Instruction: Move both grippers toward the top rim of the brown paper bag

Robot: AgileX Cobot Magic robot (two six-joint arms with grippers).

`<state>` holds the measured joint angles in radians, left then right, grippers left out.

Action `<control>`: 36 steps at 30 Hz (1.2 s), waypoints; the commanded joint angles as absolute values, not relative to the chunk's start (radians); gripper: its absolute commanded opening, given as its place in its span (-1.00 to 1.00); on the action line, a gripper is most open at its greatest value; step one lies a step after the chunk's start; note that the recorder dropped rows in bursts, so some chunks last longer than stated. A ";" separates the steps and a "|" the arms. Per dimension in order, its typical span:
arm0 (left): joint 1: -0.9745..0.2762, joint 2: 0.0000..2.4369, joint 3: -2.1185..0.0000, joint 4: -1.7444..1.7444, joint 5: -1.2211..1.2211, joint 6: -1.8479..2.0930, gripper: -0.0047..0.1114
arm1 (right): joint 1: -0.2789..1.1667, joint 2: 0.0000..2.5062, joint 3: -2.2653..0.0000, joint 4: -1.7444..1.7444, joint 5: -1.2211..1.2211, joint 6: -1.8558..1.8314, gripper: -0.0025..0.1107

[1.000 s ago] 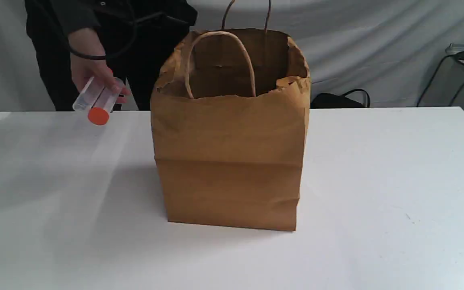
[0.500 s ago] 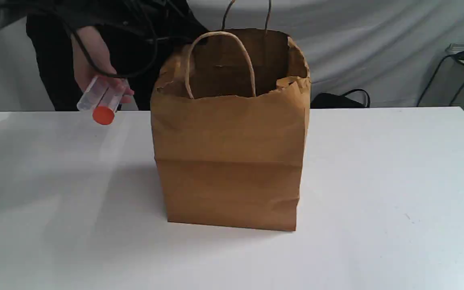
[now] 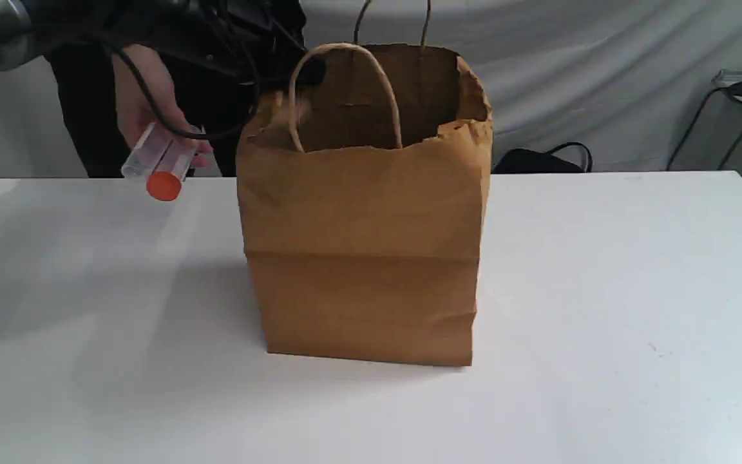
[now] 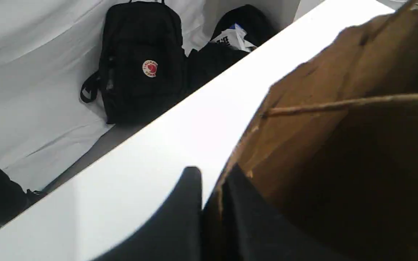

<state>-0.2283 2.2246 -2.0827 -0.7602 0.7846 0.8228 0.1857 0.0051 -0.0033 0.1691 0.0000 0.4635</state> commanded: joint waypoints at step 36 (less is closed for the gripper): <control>-0.232 2.222 -2.087 -0.773 0.790 0.790 -0.92 | 0.481 1.370 -1.439 0.374 0.922 -0.449 -0.96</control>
<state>-0.2283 2.2246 -2.0827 -0.7602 0.7884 0.8012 0.4724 1.3363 -1.3954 0.3595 0.8544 -0.4287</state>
